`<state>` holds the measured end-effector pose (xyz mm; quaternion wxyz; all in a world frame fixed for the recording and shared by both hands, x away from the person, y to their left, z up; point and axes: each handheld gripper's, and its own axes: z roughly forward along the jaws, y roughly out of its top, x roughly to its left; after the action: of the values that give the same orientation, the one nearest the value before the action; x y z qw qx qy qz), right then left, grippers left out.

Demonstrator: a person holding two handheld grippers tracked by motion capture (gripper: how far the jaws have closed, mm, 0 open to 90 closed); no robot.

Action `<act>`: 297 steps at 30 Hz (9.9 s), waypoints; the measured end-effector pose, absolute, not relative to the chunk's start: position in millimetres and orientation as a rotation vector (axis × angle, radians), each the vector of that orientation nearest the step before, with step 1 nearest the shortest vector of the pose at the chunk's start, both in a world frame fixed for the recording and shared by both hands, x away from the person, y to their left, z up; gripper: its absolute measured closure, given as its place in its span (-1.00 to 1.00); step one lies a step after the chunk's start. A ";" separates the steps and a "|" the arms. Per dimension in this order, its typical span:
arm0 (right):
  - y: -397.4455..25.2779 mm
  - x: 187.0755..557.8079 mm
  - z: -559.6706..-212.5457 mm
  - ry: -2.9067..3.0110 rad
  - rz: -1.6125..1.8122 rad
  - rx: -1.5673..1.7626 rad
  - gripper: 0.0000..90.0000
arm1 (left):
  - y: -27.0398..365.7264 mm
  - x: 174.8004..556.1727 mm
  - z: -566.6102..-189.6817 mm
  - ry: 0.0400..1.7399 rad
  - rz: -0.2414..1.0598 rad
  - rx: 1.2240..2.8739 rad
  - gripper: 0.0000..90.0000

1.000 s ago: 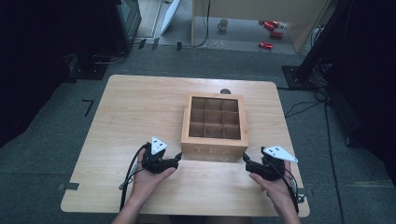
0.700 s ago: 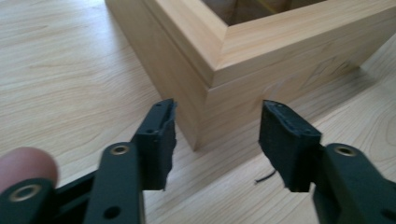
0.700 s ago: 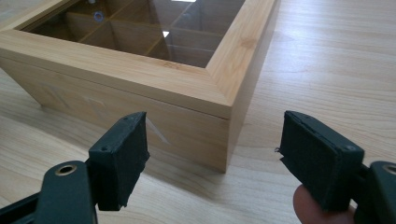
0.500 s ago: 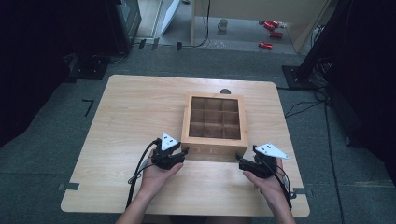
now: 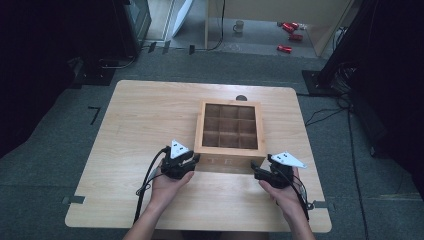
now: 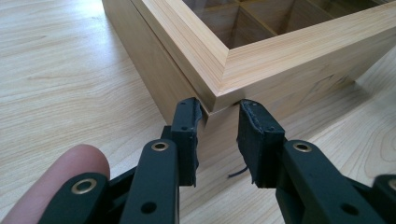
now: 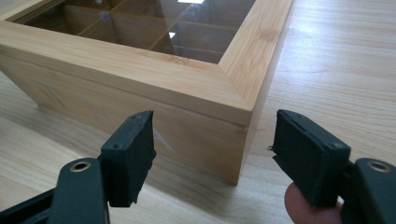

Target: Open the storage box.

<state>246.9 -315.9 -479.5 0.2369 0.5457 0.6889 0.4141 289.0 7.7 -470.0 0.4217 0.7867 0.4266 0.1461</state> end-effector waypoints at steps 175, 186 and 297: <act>-354.9 487.7 -395.6 1.709 1.328 1.378 0.50 | 168.8 233.8 -517.0 1.373 0.556 1.951 -0.37; -352.2 496.9 -399.6 1.663 1.326 1.433 0.49 | 167.8 233.5 -517.0 1.375 0.561 1.956 -0.36; -397.0 187.7 -526.0 1.898 0.835 1.646 -0.88 | 161.1 231.3 -517.6 1.363 0.593 1.996 -0.41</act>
<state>187.7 -397.0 -526.0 0.2444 0.6029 0.6951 0.3059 231.3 161.1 -517.6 0.3210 0.7596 0.5187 0.2256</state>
